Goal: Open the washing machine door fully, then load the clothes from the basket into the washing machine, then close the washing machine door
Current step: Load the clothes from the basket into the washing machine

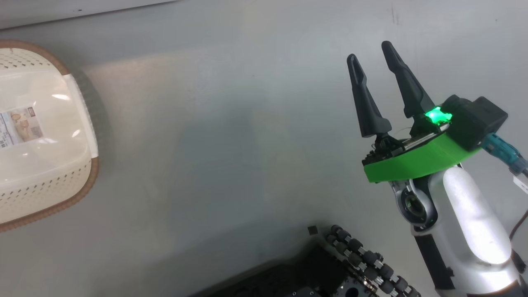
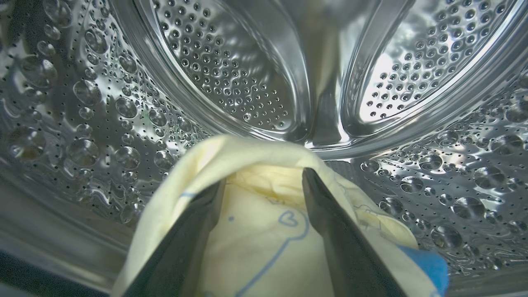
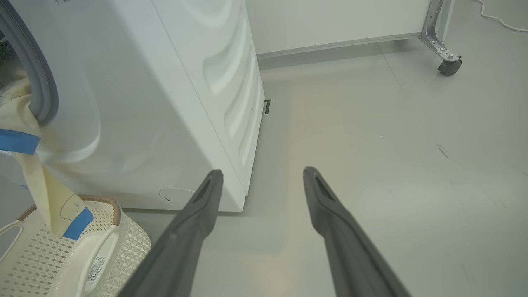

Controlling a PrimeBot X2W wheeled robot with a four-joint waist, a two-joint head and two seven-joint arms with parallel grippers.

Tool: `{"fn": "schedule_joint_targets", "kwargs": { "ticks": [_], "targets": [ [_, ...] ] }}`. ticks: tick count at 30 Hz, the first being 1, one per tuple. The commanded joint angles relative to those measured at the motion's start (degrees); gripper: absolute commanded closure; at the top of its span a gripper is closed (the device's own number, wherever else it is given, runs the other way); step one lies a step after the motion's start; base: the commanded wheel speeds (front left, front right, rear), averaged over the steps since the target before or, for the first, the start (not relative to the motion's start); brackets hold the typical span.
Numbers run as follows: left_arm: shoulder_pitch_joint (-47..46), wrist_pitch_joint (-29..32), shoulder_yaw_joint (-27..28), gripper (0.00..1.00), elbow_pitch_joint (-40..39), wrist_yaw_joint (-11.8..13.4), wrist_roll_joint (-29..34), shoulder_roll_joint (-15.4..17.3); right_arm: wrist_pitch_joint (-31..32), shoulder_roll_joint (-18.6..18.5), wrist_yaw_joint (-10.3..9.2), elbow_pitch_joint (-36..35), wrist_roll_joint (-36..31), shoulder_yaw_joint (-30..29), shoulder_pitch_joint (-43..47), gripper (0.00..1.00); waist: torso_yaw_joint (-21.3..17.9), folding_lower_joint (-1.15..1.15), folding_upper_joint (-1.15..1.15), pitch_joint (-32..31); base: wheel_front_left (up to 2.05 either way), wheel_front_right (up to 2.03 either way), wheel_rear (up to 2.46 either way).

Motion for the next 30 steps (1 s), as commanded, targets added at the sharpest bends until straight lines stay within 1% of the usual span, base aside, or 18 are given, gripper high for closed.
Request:
{"fn": "schedule_joint_targets", "kwargs": {
  "ticks": [1, 4, 9, 12, 14, 18, 22, 30],
  "targets": [
    [0.64, 0.33, 0.93, 0.00, -1.15, 0.27, -0.51, 2.32, -0.54, -0.37, 0.08, -1.23, -0.51, 0.24, 0.70, 0.00, 0.48, 0.00, 0.00, -0.43, 0.00, 0.00, 0.00],
    [2.76, -0.59, 0.71, 0.00, -0.98, 0.42, -0.91, 1.54, -0.54, -0.37, 0.08, -1.10, -0.88, -0.36, 0.90, 0.00, 1.38, 0.00, 0.00, -1.34, 0.00, 0.00, 0.00],
    [8.31, -3.85, 1.77, 0.00, -1.52, 1.63, -2.92, -0.36, -0.54, -0.37, 0.08, -0.93, -1.75, -1.41, 1.35, 0.00, 2.96, 0.00, 0.00, -3.49, 0.00, 0.00, 0.00],
    [12.70, -6.33, 2.51, 0.00, -3.03, 3.12, -3.98, -1.56, -0.54, -0.37, 0.08, -0.70, -2.31, -2.05, 1.64, 0.00, 4.04, 0.00, 0.00, -5.05, 0.00, 0.00, 0.00],
    [16.02, -7.24, 2.65, 0.00, -4.55, 3.68, -4.59, -2.46, -0.54, -0.37, 0.08, -0.63, -2.65, -2.54, 2.00, 0.00, 4.84, 0.00, 0.00, -6.18, 0.00, 0.00, 0.00],
    [23.04, -8.98, 3.55, 0.00, -9.09, 5.57, -6.00, -4.19, -0.54, -0.37, 0.08, -0.28, -3.71, -3.58, 2.99, 0.00, 6.41, 0.00, 0.00, -8.60, 0.00, 0.00, 0.00],
    [31.04, -10.20, 4.31, 0.00, -15.65, 8.39, -6.55, -5.86, -0.54, -0.37, 0.08, 0.08, -4.98, -4.85, 4.00, 0.00, 8.03, 0.00, 0.00, -10.94, 0.00, 0.00, 0.00],
    [49.08, -10.99, 5.84, 0.00, -31.61, 15.62, -5.29, -9.35, -0.10, -0.37, 0.08, 0.51, -6.88, -6.61, 6.11, 0.00, 10.96, 0.00, 0.00, -16.78, 0.00, 0.00, 0.00]
  ]
}}
